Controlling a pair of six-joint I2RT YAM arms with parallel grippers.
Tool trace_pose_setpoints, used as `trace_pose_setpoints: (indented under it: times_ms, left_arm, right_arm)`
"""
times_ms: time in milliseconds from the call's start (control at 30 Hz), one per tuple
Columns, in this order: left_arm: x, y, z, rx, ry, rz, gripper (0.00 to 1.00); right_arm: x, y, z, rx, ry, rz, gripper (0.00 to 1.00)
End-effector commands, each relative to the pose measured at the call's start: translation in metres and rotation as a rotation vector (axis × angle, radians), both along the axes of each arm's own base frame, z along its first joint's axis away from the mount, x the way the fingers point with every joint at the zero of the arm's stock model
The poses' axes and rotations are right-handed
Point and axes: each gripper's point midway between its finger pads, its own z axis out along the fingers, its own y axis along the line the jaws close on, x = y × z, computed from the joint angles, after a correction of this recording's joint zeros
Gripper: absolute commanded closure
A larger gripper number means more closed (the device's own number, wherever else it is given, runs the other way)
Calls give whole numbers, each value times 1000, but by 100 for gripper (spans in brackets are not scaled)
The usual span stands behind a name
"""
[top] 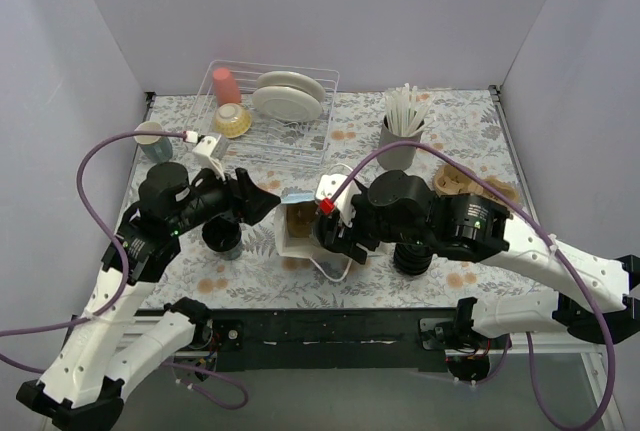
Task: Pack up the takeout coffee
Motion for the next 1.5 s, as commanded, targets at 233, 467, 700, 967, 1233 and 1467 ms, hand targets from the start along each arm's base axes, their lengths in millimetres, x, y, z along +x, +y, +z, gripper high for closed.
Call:
trace_pose_setpoints:
  times_ms: [233,467,700,967,1233,1467]
  left_arm:
    - [-35,-9,-41,-70,169,-89,39]
    - [-48,-8,-46,-77,143,-127,36]
    - [-43,-6,-59,-51,176,-104,40]
    - [-43,-15,-55,-59,157,-165,54]
    - [-31,-19,-53,-45,68,-187,95]
    - [-11,-21,-50,34,-115,-224,100]
  right_arm:
    - [4,17,1,51,-22,-43,59]
    - [13,16,-1,60,-36,-97,59]
    - [13,18,-2,58,-34,-98,59]
    - [15,18,-1,46,-42,-98,59]
    - [18,21,3,18,-82,-74,59]
    - [47,2,-8,-112,-340,-62,55]
